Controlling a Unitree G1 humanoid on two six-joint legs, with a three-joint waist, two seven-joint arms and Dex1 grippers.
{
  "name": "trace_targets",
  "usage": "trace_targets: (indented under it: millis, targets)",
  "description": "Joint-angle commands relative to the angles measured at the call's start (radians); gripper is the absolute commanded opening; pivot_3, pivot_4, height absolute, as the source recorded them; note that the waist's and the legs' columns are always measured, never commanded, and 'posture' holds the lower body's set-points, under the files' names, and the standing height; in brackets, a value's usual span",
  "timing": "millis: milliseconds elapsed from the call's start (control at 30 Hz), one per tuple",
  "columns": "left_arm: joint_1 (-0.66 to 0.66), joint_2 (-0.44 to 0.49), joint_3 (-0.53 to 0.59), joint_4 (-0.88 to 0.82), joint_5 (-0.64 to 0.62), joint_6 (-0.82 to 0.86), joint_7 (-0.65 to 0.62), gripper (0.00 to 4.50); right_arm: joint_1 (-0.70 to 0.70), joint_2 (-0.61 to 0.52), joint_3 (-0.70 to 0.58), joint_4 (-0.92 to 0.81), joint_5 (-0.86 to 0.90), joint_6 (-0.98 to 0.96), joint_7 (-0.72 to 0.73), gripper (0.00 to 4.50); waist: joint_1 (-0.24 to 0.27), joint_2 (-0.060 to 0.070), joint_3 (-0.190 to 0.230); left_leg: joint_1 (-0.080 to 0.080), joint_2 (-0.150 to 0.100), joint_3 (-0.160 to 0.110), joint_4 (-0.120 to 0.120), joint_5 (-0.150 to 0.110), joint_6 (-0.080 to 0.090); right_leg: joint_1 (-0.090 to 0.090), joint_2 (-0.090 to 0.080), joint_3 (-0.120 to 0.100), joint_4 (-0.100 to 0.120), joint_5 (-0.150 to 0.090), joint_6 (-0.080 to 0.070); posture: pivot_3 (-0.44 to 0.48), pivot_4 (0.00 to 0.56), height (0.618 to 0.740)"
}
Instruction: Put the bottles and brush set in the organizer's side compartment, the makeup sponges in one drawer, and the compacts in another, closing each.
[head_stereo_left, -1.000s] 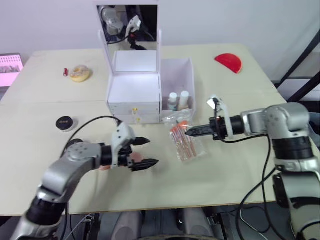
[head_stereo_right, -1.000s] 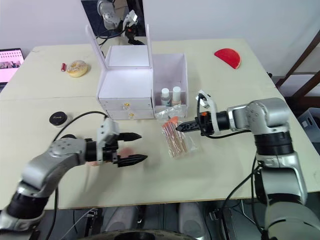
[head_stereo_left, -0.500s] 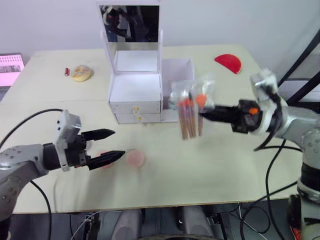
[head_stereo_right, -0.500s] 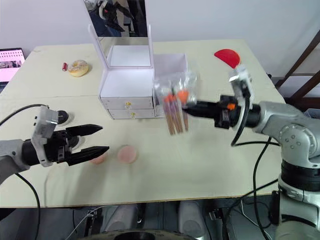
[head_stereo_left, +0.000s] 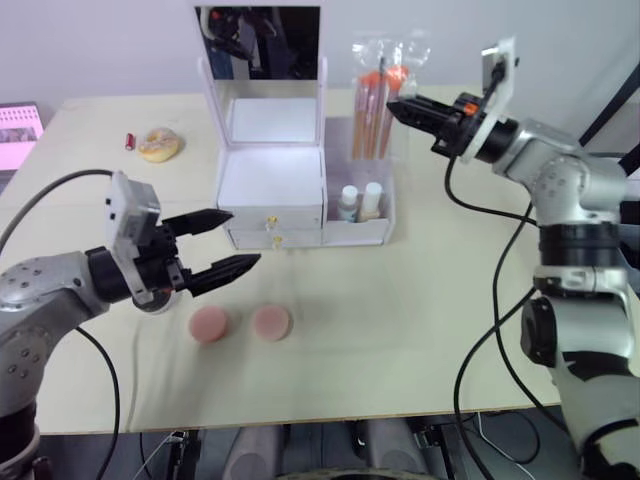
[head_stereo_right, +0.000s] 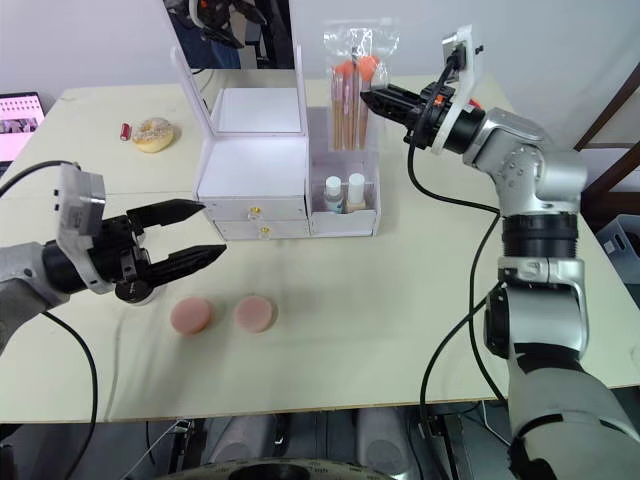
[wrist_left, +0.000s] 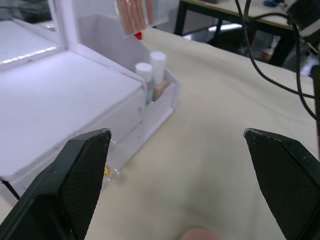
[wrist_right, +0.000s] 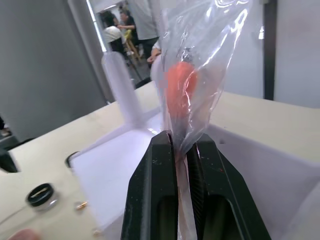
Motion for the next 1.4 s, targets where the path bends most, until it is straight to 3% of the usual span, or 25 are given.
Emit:
trace_targets:
  millis: [33, 367, 667, 767, 967, 1000, 1200, 1400]
  targets:
    - [-0.026, -0.019, -0.006, -0.057, -0.011, -0.031, 0.061, 4.48, -0.074, 0.032, 0.013, 0.151, -0.085, -0.174, 0.035, 0.00, -0.002, 0.000, 0.000, 0.000, 0.000, 0.000, 0.000, 0.000, 0.000, 0.000, 0.000, 0.000, 0.000, 0.000, 0.000, 0.000, 0.150, 0.739]
    - [-0.040, -0.036, -0.008, -0.123, -0.065, -0.026, 0.188, 4.48, -0.150, 0.135, 0.039, 0.498, -0.255, -0.471, 0.073, 0.00, -0.006, 0.001, 0.000, 0.001, 0.000, 0.000, 0.001, 0.002, -0.003, 0.000, 0.001, 0.001, 0.002, 0.001, 0.000, 0.000, 0.150, 0.739]
    - [-0.020, -0.031, -0.013, -0.136, -0.089, -0.037, 0.211, 4.48, -0.146, 0.169, 0.049, 0.560, -0.332, -0.502, 0.086, 0.00, -0.019, 0.001, 0.000, 0.002, 0.001, -0.001, 0.001, 0.002, -0.004, 0.000, 0.002, 0.002, 0.003, 0.001, 0.000, 0.000, 0.150, 0.739]
    - [-0.017, -0.029, -0.013, -0.135, -0.095, -0.040, 0.212, 4.50, -0.142, 0.169, 0.043, 0.556, -0.338, -0.499, 0.092, 1.24, -0.025, 0.001, 0.000, 0.002, 0.001, -0.001, 0.001, 0.002, -0.004, 0.000, 0.002, 0.002, 0.003, 0.001, 0.000, 0.000, 0.150, 0.739]
    - [-0.025, -0.025, -0.022, -0.126, -0.101, -0.043, 0.211, 4.50, -0.139, 0.161, 0.030, 0.532, -0.336, -0.489, 0.104, 4.28, -0.027, 0.001, 0.000, 0.003, 0.001, -0.001, 0.001, 0.002, -0.004, 0.000, 0.003, 0.002, 0.004, 0.001, 0.000, 0.000, 0.150, 0.739]
    - [-0.026, -0.024, -0.023, -0.124, -0.102, -0.044, 0.211, 4.50, -0.138, 0.159, 0.028, 0.526, -0.335, -0.488, 0.106, 4.45, -0.027, 0.001, 0.000, 0.003, 0.001, -0.001, 0.001, 0.002, -0.004, 0.000, 0.003, 0.002, 0.005, 0.001, 0.000, 0.000, 0.150, 0.739]
    - [-0.028, -0.018, -0.026, -0.114, -0.102, -0.043, 0.200, 4.50, -0.101, 0.103, 0.014, 0.337, -0.301, -0.403, 0.141, 4.45, -0.024, 0.001, 0.000, 0.002, 0.001, -0.001, 0.002, 0.002, -0.004, 0.000, 0.003, 0.002, 0.006, 0.001, 0.000, 0.000, 0.150, 0.739]
    - [0.030, 0.027, 0.025, -0.102, -0.100, -0.040, 0.153, 4.50, 0.103, -0.020, 0.023, -0.197, -0.203, -0.097, 0.163, 4.45, -0.019, 0.001, 0.000, 0.002, 0.001, -0.001, 0.001, 0.002, -0.004, 0.000, 0.003, 0.002, 0.005, 0.001, 0.001, 0.000, 0.150, 0.739]
